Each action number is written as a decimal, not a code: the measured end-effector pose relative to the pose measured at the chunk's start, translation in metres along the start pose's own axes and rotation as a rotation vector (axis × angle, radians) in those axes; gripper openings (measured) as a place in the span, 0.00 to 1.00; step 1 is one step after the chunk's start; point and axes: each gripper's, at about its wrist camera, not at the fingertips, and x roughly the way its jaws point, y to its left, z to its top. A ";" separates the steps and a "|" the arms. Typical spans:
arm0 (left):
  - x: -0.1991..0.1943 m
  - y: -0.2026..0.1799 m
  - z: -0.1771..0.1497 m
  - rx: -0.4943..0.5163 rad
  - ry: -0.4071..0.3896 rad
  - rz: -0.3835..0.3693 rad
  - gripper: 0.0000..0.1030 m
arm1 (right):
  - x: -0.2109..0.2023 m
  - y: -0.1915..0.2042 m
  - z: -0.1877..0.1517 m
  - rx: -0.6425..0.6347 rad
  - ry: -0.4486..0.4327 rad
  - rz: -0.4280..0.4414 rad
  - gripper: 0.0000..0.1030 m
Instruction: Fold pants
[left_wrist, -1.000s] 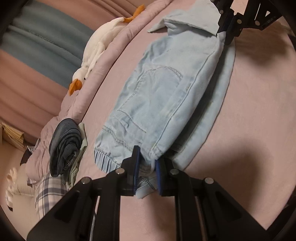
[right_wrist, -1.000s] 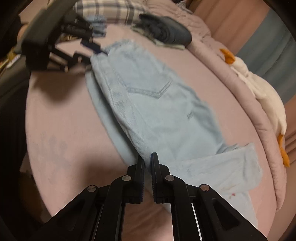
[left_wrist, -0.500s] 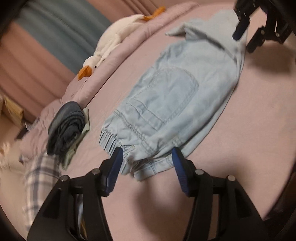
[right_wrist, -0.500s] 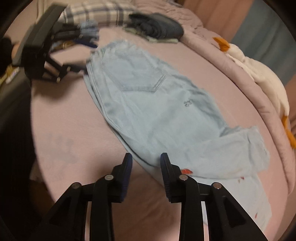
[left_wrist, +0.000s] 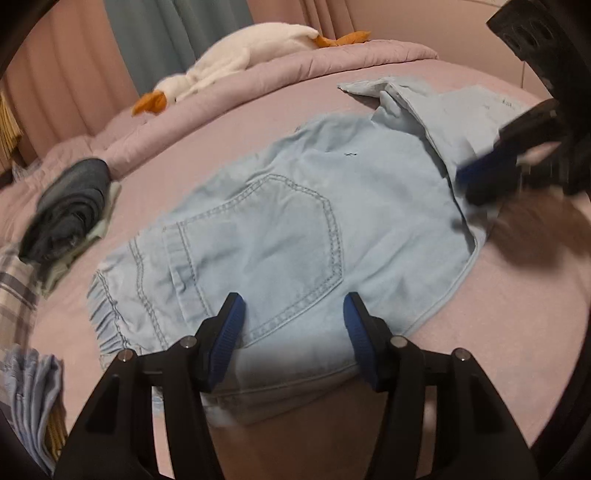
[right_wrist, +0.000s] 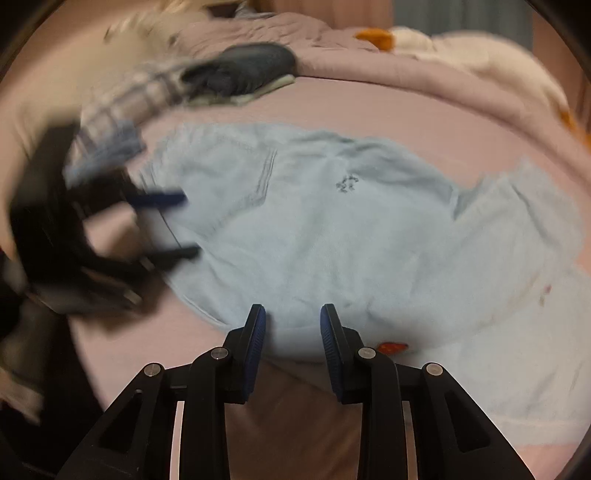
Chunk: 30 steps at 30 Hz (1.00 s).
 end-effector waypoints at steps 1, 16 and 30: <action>0.000 0.004 0.003 -0.031 0.005 -0.016 0.56 | -0.012 -0.013 0.005 0.056 -0.028 0.045 0.30; 0.036 -0.052 0.100 -0.235 -0.039 -0.453 0.76 | 0.016 -0.207 0.152 0.457 0.056 -0.320 0.60; 0.048 -0.116 0.133 -0.158 0.002 -0.494 0.11 | -0.003 -0.242 0.128 0.573 -0.037 -0.286 0.04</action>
